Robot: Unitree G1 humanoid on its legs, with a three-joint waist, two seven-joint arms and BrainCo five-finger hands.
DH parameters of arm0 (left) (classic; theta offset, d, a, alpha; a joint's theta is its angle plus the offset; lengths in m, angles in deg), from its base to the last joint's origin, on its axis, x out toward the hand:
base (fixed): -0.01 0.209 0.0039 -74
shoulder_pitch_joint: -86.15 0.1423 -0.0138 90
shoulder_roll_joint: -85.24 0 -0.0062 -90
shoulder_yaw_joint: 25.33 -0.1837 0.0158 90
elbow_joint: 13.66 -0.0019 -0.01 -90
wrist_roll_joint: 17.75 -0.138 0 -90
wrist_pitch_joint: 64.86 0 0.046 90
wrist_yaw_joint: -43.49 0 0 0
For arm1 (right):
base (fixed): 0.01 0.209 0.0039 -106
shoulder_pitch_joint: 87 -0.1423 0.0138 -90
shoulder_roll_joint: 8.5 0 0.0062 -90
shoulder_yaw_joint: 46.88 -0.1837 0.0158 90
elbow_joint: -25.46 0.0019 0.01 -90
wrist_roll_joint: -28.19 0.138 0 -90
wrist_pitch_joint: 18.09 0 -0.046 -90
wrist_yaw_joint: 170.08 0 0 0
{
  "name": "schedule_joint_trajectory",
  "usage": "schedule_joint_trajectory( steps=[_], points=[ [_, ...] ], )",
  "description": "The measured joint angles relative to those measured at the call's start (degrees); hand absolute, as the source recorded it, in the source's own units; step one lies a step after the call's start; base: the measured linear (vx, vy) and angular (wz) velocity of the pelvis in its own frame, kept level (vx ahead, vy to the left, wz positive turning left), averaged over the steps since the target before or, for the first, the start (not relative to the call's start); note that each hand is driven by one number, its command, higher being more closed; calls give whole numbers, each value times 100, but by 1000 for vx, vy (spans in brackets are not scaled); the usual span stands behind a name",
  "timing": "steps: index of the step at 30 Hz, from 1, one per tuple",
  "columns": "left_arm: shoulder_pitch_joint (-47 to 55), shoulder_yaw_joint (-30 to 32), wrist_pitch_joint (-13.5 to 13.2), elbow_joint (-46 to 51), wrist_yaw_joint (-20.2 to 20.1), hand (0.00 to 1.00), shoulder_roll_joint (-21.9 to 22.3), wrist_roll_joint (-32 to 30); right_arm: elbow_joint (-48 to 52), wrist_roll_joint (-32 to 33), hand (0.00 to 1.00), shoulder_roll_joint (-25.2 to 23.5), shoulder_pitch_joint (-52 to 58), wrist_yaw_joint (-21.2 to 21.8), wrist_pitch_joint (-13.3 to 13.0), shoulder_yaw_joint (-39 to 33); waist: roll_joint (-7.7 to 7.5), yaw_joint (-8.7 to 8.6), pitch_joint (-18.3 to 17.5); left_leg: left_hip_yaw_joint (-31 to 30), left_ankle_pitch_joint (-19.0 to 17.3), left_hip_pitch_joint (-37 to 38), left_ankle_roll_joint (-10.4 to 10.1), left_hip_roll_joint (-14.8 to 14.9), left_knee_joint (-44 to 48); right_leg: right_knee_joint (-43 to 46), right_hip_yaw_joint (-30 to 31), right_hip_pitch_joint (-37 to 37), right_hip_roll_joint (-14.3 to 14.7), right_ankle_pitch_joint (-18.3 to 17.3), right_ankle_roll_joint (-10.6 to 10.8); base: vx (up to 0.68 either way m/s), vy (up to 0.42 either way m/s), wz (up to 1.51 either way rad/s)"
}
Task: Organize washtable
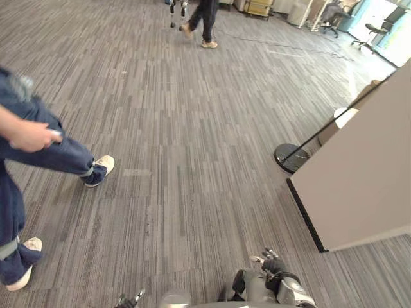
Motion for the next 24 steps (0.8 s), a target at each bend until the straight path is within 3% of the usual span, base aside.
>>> schedule_joint_trajectory(
  steps=[1, 3, 4, 5, 6, 7, 8, 9, 10, 11, 12, 13, 14, 15, 16, 17, 18, 19, 20, 24],
  points=[
    [-10, 2, -33, 23, 39, 0, 36, -58, 17, 58, 0, -4, 5, -34, 1, -80, 12, -12, -5, 2, -91, 301, -76, 56, -223, -702, -159, -59, 91, 134, 15, 715, -138, 30],
    [39, 3, -52, -22, 82, 0, 89, -202, 148, 175, 0, -27, 17, -46, 53, -165, 51, -121, -25, -31, -235, 801, -345, 244, -239, -764, -187, -235, 210, 45, -195, 702, -159, 43],
    [70, 12, -70, -113, 83, 0, 140, -274, 243, 236, 0, -70, 64, -59, 87, -216, 93, -169, -64, -98, -320, 821, -504, 347, 354, -430, -90, -277, 284, 433, -732, 869, -204, 41],
    [67, 116, -36, -252, 76, 0, 243, -344, 294, 233, 0, -29, 87, -42, 122, -368, 298, -192, -200, -172, -131, 568, -884, 566, 1251, 67, -138, -314, 401, 800, -1080, 892, -211, 21],
    [87, 182, 1, -288, 76, 0, 300, -412, 316, 231, 0, -20, 88, -44, 148, -428, 374, -178, -245, -166, 156, 394, -1196, 654, 1779, 291, -149, -330, 450, 858, -1147, 908, -184, -39],
    [161, 366, 94, -318, 75, 0, 482, -485, 389, 234, 0, 7, 84, -51, 195, -413, 579, -140, -299, -148, 1349, -54, -1234, 740, 2849, 543, -30, -255, 703, 423, -1162, 876, -146, -100],
    [280, 443, 131, -351, 66, 0, 585, -469, 406, 241, 0, -41, 75, -77, 209, -281, 554, -88, -341, -76, 3085, -587, -1463, 757, 3724, 364, 285, 7, 949, 223, -1142, 866, -112, -113],
    [279, 444, 132, -376, 56, 0, 569, -496, 390, 270, 0, -46, 57, -113, 216, -235, 600, -93, -319, 22, 2942, -905, -1415, 833, 4218, 206, 402, 197, 1071, 196, -1147, 997, -42, -112],
    [279, 454, 134, -405, 30, 0, 484, -550, 246, 289, 0, -46, -37, -175, 229, -193, 589, -74, -222, 376, 2313, -1466, -1190, 1030, 5087, -91, 669, 712, 1221, 164, -1169, 944, 17, -91],
    [288, 459, 135, -398, 31, 0, 394, -595, 38, 303, 0, -49, -61, -177, 249, -115, 464, 40, -135, 680, 1737, -1828, -901, 1116, 5379, -432, 963, 1331, 1206, 154, -1158, 912, 45, -83],
    [306, 459, 131, -384, 32, 0, 363, -594, -43, 303, 0, -60, -53, -178, 249, -79, 377, 75, -97, 764, 1526, -2003, -861, 1114, 5352, -597, 1067, 1650, 1136, 154, -1158, 701, 86, -58],
    [351, 457, 126, -276, 27, 0, 338, -592, -102, 301, 0, -89, -68, -181, 253, 22, 208, 108, -45, 836, 1180, -2413, -834, 1123, 4994, -872, 1167, 2160, 989, 152, -1146, 542, 99, -31],
    [357, 454, 124, -234, 26, 0, 345, -592, -104, 300, 0, -100, -62, -181, 252, 43, 180, 136, -31, 840, 1075, -2576, -832, 1130, 4778, -928, 1196, 2309, 934, 144, -1133, 775, 234, -60],
    [391, 438, 126, -134, 22, 0, 374, -586, -157, 257, 0, -152, -51, -175, 247, 63, 96, 213, -15, 806, 980, -3055, -862, 1003, 3082, -971, 1332, 2686, 629, -159, -650, 507, 189, -55],
    [412, 433, 124, -122, 23, 0, 382, -585, -159, 251, 0, -151, -55, -175, 246, 90, 96, 218, -22, 756, 998, -3084, -869, 969, 2667, -965, 1356, 2731, 586, -246, -552, 720, 361, -86],
    [540, 424, 117, -72, 34, 0, 465, -583, -149, 212, 0, -50, -7, -168, 222, 140, 302, 275, -96, 245, 1699, -3186, -1071, 862, 772, -897, 1449, 2899, 557, -712, -63, 460, 281, -59],
    [556, 415, 124, -94, 49, 0, 469, -581, -187, 205, 0, -41, 43, -166, 224, 147, 391, 332, -113, 132, 2227, -3079, -914, 785, 780, -822, 1548, 2978, 523, -815, 40, 580, 365, -41],
    [529, 362, 104, -119, 79, 0, 338, -574, -215, 190, 0, -185, 43, -192, 220, 230, 123, 307, -126, 204, 2160, -3023, -882, 551, 690, -776, 1571, 2970, 258, -888, 53, 551, 247, 24],
    [511, 335, 9, -57, 76, 0, 206, -565, -267, 185, 0, -217, 34, -169, 212, 338, -103, 268, -144, 185, 2099, -2986, -776, 351, 673, -750, 1585, 2960, 216, -791, -21, 528, 196, 45],
    [639, 555, 62, -220, 79, 0, 149, -423, -400, 43, 0, -251, 23, -165, 211, 326, -162, 357, -145, 515, 1623, -2528, -490, 272, 1054, 87, 1762, 3003, -17, -399, 9, 435, 162, -10]
  ],
)
